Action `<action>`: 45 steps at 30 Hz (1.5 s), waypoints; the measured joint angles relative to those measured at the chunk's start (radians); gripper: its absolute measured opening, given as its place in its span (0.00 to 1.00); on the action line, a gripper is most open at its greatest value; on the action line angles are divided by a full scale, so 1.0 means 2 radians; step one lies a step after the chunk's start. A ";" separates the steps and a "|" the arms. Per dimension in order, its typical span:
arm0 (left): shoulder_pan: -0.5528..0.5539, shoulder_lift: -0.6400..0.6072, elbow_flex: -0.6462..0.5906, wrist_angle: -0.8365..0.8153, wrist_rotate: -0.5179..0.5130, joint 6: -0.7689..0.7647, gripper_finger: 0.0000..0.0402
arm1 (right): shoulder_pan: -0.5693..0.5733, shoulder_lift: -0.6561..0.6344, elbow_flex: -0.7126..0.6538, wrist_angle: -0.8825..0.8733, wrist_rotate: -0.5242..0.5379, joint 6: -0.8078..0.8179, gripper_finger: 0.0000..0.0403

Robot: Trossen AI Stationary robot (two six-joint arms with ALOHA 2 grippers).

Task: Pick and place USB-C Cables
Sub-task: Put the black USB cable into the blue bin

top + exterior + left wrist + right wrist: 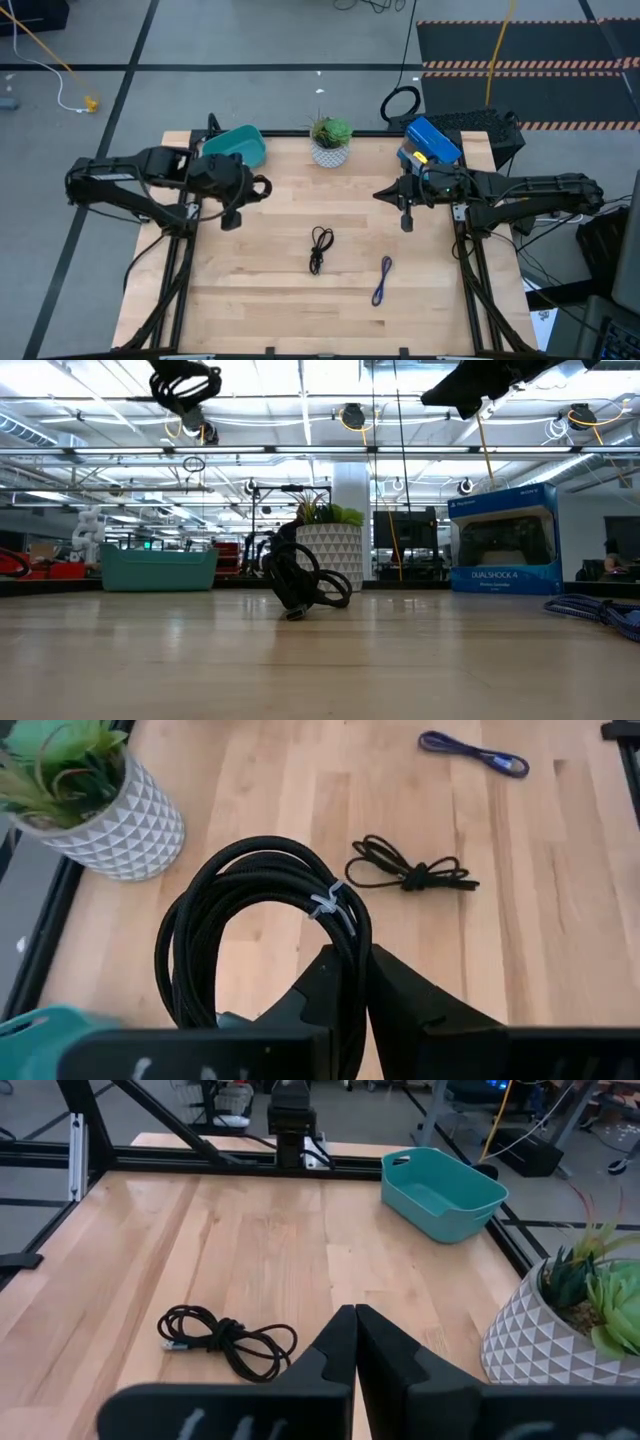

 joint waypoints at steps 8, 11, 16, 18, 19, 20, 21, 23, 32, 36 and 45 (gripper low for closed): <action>0.000 0.067 0.105 -0.134 0.000 -0.022 0.09 | 0.000 0.000 0.000 0.000 0.000 0.000 0.00; 0.000 0.087 0.133 -0.178 0.000 -0.036 0.09 | 0.000 0.000 0.000 0.000 0.000 0.000 0.00; 0.000 0.102 0.162 -0.226 0.000 -0.062 0.09 | 0.000 0.000 0.000 0.000 0.000 0.000 0.00; 0.000 0.102 0.164 -0.222 0.000 -0.064 0.09 | 0.000 0.000 0.000 0.000 0.000 0.000 0.00; 0.000 0.100 0.164 -0.223 0.000 -0.064 0.09 | 0.000 0.000 0.000 0.000 0.000 0.000 0.00; 0.000 0.099 0.164 -0.223 0.000 -0.065 0.09 | 0.000 0.000 0.000 0.000 0.000 0.000 0.00; 0.000 0.098 0.164 -0.223 0.000 -0.066 0.09 | 0.000 0.000 0.000 0.000 0.000 0.000 0.00; 0.000 0.097 0.164 -0.224 0.000 -0.067 0.09 | 0.000 0.000 0.000 0.000 0.000 0.000 0.00; 0.000 0.096 0.164 -0.223 0.000 -0.063 0.09 | 0.000 0.000 0.000 0.000 0.000 0.000 0.00; 0.000 0.096 0.164 -0.223 0.000 -0.063 0.09 | 0.000 0.000 0.000 0.000 0.000 0.000 0.00; 0.014 0.096 0.164 -0.223 -0.013 -0.043 0.09 | 0.000 0.000 0.000 0.000 0.000 0.000 0.00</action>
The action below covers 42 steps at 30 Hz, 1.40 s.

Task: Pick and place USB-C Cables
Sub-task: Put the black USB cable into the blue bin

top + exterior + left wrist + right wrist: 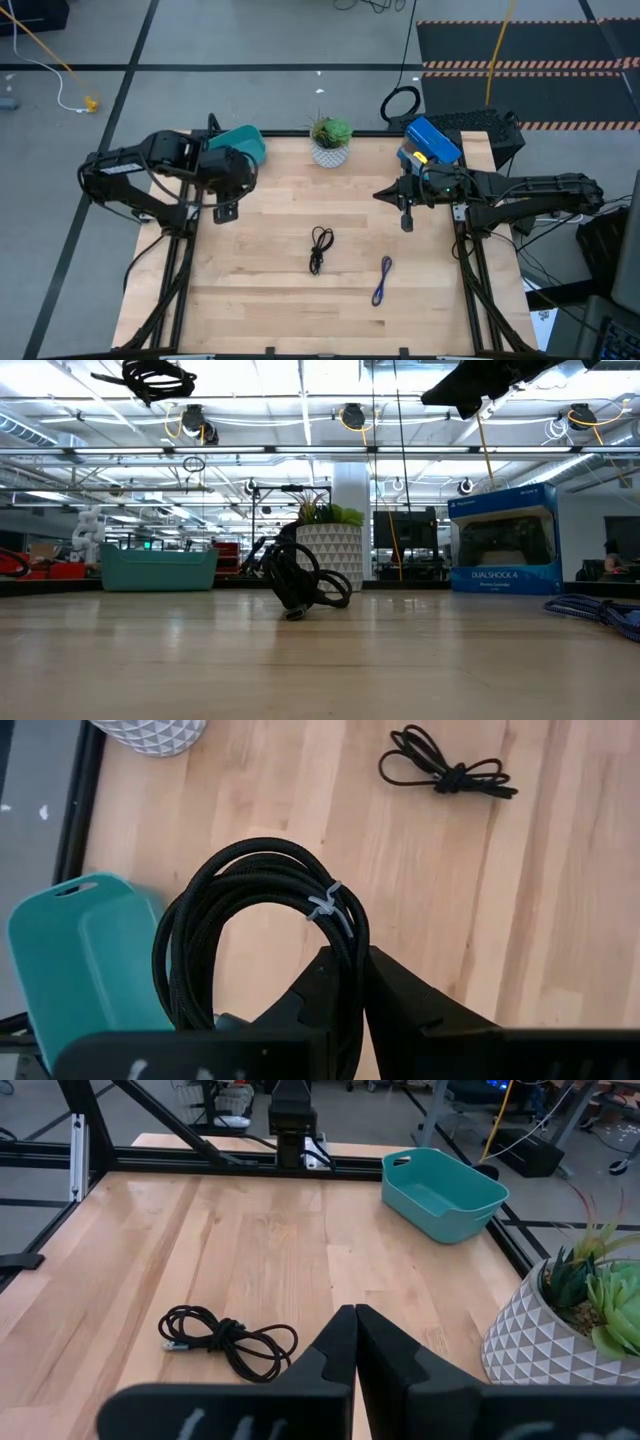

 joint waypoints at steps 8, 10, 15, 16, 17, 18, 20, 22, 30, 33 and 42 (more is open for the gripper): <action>0.049 0.000 -0.001 0.000 -0.012 0.045 0.09 | 0.000 0.000 0.000 0.000 0.000 0.000 0.00; 0.065 0.000 -0.002 0.000 -0.012 0.053 0.09 | 0.000 0.000 0.000 0.000 0.000 0.000 0.00; 0.107 0.000 -0.002 0.000 -0.012 0.068 0.09 | 0.000 0.000 0.000 -0.003 0.000 0.000 0.00; 0.116 0.000 -0.002 0.001 -0.012 0.071 0.09 | 0.000 0.000 0.000 -0.004 0.000 0.000 0.00; 0.125 0.000 -0.002 0.000 -0.013 0.076 0.09 | 0.000 0.000 0.000 -0.004 0.000 0.000 0.00; 0.135 0.000 -0.002 0.000 -0.013 0.081 0.09 | 0.000 0.000 0.000 -0.004 0.000 0.000 0.00; 0.154 0.000 -0.002 0.000 -0.013 0.092 0.09 | 0.000 0.000 0.000 -0.006 0.000 0.000 0.00; 0.173 0.000 -0.002 0.000 -0.013 0.101 0.09 | 0.000 0.000 0.000 -0.007 0.000 0.000 0.00; 0.257 0.000 -0.002 0.000 -0.013 0.135 0.09 | 0.000 0.000 0.000 -0.008 -0.001 0.000 0.00; 0.291 0.000 -0.002 0.000 -0.013 0.149 0.09 | 0.000 0.000 0.000 -0.008 -0.001 0.001 0.00; 0.390 0.000 -0.002 0.000 -0.013 0.177 0.09 | 0.000 0.000 0.000 -0.025 -0.002 0.006 0.00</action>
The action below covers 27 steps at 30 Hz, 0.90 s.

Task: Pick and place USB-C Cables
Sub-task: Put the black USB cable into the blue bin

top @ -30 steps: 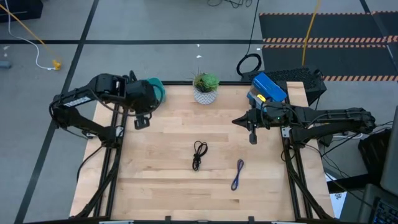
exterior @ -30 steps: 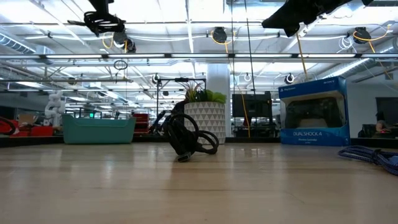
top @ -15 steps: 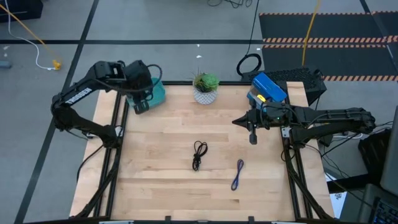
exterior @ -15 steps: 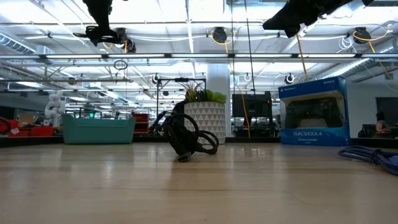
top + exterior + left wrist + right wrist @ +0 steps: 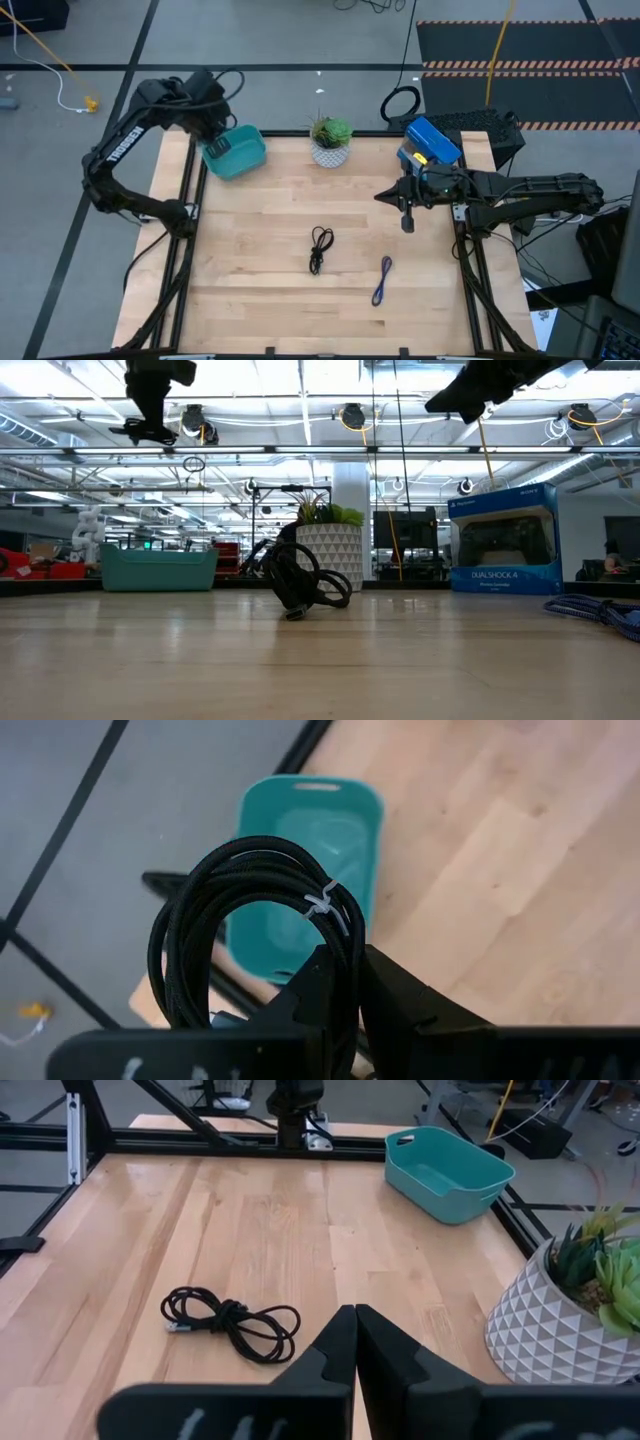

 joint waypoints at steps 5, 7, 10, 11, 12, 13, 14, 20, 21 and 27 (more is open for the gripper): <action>0.048 0.000 0.000 0.006 0.000 0.013 0.09 | 0.000 0.000 0.000 -0.007 0.000 0.000 0.00; 0.066 0.000 0.000 0.006 0.000 0.013 0.09 | 0.000 0.000 0.000 -0.007 0.000 0.000 0.00; 0.084 0.000 -0.004 0.015 0.004 0.012 0.09 | 0.000 0.000 0.000 -0.007 0.000 0.000 0.00; 0.087 0.000 -0.009 0.022 0.010 0.012 0.09 | 0.000 0.000 0.000 -0.007 0.000 0.000 0.00; 0.090 0.000 -0.017 0.029 0.018 0.013 0.09 | 0.000 0.000 0.000 -0.007 0.000 0.000 0.00; 0.092 0.000 -0.027 0.036 0.024 0.014 0.09 | 0.000 0.000 0.000 -0.007 0.000 0.000 0.00; 0.094 0.000 -0.038 0.044 0.027 0.015 0.09 | 0.000 0.000 0.000 -0.007 0.000 0.000 0.00; 0.099 0.000 -0.129 0.106 0.026 0.010 0.09 | 0.000 0.000 0.000 -0.007 0.000 0.000 0.00; 0.098 0.000 -0.146 0.116 0.027 0.005 0.09 | 0.000 0.000 0.000 -0.007 0.000 0.000 0.00; 0.099 0.000 -0.242 0.177 0.027 -0.026 0.09 | 0.000 0.000 0.000 -0.007 0.000 0.000 0.00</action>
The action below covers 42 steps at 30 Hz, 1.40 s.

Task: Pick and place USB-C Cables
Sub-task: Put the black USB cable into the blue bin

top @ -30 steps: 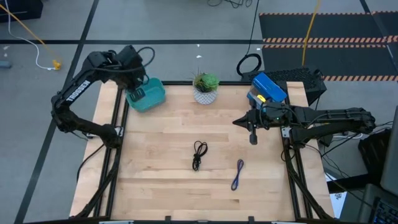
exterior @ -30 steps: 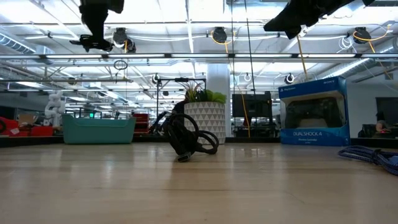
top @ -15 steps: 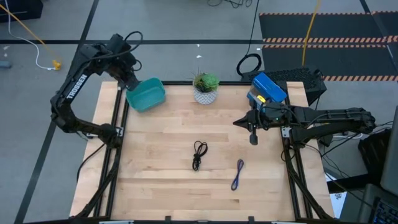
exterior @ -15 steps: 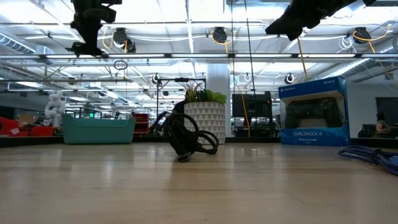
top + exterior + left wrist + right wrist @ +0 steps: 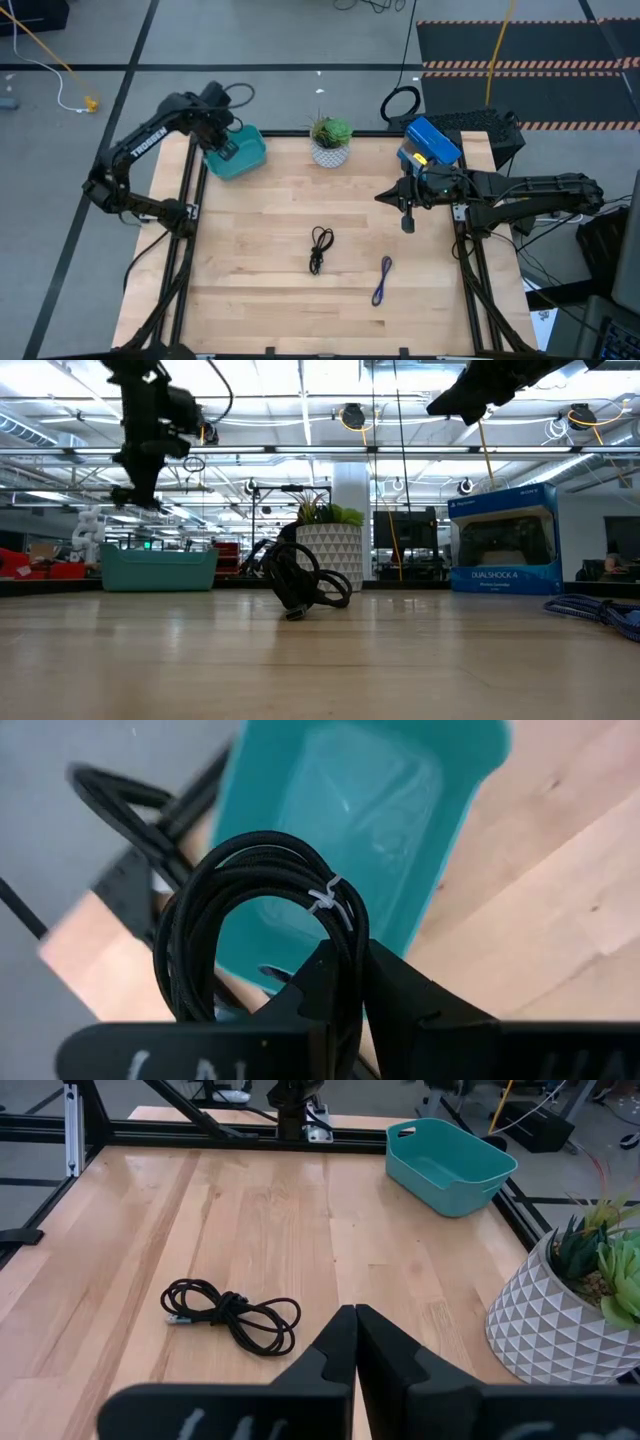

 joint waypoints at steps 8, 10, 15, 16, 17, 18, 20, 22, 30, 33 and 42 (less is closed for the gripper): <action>0.000 0.000 -0.106 0.096 0.000 -0.014 0.09 | 0.000 0.000 0.000 0.000 0.000 -0.001 0.00; 0.000 0.000 -0.121 0.119 0.000 -0.012 0.09 | 0.000 0.000 0.000 0.000 0.000 -0.001 0.00; 0.000 0.000 -0.146 0.177 0.000 -0.014 0.09 | 0.000 0.000 0.000 0.000 0.001 -0.002 0.00; 0.000 0.000 -0.150 0.187 0.000 -0.014 0.09 | 0.000 0.000 0.000 0.000 0.001 -0.002 0.00; 0.000 0.000 -0.155 0.200 0.000 -0.014 0.09 | 0.000 0.000 0.000 0.000 0.001 -0.002 0.00; 0.000 0.000 -0.161 0.213 0.000 -0.012 0.09 | 0.000 0.000 0.000 0.001 0.001 -0.002 0.00; 0.000 0.000 -0.175 0.240 0.000 -0.012 0.09 | 0.000 0.000 0.000 0.001 0.001 -0.002 0.00; 0.000 0.000 -0.189 0.258 0.000 -0.012 0.09 | 0.000 0.000 0.000 0.001 0.001 -0.002 0.00; 0.000 0.000 -0.228 0.283 -0.001 -0.014 0.09 | 0.000 0.000 0.000 0.000 0.001 -0.002 0.00; 0.000 0.000 -0.242 0.299 -0.001 -0.014 0.09 | 0.000 0.000 0.000 0.000 0.001 -0.002 0.00; 0.000 0.000 -0.264 0.340 -0.001 -0.016 0.09 | 0.000 0.000 0.000 0.000 0.002 -0.002 0.00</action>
